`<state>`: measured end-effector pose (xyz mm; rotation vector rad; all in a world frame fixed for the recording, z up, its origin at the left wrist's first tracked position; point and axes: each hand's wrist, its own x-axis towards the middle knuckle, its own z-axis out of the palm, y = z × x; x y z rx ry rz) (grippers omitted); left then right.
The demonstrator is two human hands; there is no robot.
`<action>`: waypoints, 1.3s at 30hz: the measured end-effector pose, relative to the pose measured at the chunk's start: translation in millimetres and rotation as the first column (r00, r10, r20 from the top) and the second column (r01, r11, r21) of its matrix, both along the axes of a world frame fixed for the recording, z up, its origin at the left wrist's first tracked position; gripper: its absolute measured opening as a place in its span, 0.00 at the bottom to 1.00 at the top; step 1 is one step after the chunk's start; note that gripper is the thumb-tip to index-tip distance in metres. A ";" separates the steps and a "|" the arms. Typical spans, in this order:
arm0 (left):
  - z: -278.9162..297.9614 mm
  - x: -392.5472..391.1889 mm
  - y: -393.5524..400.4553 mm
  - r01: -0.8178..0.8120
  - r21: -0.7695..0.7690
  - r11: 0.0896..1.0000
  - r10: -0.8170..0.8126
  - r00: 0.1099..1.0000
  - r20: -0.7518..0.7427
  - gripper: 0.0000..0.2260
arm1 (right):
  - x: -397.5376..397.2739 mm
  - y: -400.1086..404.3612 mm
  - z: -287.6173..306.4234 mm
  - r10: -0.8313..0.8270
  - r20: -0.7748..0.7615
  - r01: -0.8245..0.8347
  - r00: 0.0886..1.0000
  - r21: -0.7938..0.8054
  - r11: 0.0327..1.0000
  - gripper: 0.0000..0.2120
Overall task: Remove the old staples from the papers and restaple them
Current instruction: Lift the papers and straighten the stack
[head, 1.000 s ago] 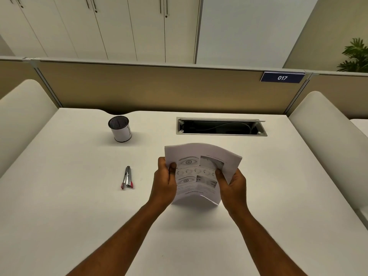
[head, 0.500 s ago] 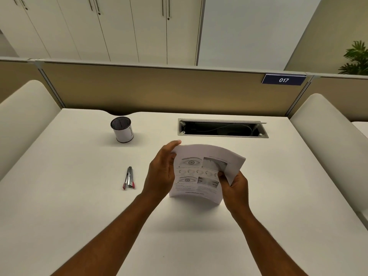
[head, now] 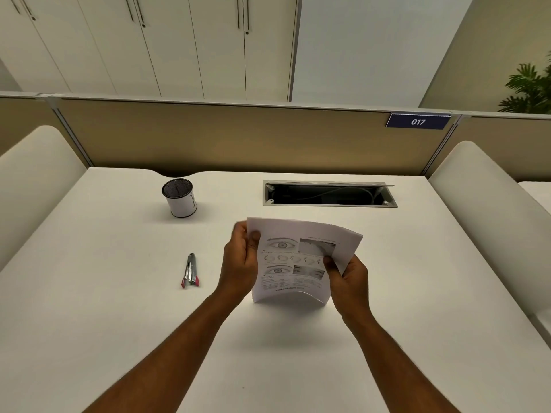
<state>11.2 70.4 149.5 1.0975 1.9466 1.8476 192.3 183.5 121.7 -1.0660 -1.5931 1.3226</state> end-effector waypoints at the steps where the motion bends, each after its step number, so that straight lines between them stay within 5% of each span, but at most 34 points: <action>1: -1.1 1.4 0.0 -0.001 -0.017 1.000 0.001 1.000 -0.013 0.06 | 0.0 0.0 0.3 0.000 0.000 0.000 1.000 -0.003 1.000 0.11; 39: -12.5 7.1 2.6 -0.022 -0.185 0.982 0.023 1.000 0.003 0.04 | -1.0 0.7 -5.7 0.004 0.018 -0.004 1.000 -0.015 1.000 0.09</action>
